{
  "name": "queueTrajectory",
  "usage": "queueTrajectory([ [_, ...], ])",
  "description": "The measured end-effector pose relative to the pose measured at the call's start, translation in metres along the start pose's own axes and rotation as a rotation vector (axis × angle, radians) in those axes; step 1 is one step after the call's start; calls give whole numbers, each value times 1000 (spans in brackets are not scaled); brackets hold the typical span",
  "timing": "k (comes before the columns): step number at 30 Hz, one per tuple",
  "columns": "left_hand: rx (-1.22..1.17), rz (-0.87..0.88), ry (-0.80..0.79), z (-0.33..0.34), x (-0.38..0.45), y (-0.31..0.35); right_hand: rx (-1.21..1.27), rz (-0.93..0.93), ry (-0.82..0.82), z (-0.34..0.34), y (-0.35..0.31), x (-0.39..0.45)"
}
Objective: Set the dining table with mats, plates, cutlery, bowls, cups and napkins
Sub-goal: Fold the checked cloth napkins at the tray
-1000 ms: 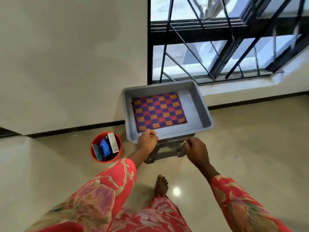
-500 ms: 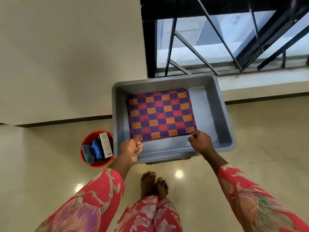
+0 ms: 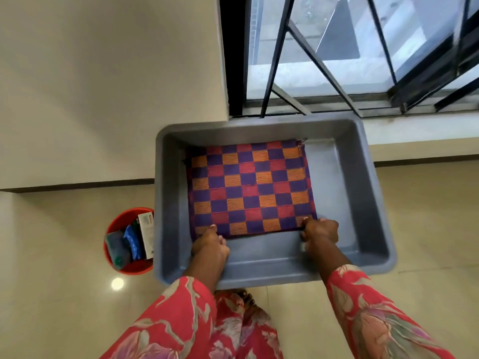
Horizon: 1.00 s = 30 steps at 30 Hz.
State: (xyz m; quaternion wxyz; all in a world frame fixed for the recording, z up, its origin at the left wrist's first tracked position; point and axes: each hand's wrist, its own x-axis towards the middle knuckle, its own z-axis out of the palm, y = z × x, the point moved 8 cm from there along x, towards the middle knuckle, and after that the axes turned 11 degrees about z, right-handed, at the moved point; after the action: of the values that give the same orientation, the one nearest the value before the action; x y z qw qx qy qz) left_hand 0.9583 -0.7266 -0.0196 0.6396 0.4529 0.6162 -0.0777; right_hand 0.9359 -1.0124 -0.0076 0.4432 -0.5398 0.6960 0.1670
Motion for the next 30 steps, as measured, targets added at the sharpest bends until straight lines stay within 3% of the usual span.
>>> queueTrajectory([
  [9,-42,26,14,0,-17,19,177,-17,-98,0,-9,-12],
  [12,-2,238,47,-9,-34,43,251,-56,-140,-11,-17,-25],
  [14,61,409,-54,-6,-46,63,285,-85,-200,-21,-28,-40],
  [20,209,575,-238,-3,-89,109,340,-171,-376,-53,-56,-97],
  [30,690,1024,-214,-31,-213,163,209,-524,-285,-120,-64,-219],
])
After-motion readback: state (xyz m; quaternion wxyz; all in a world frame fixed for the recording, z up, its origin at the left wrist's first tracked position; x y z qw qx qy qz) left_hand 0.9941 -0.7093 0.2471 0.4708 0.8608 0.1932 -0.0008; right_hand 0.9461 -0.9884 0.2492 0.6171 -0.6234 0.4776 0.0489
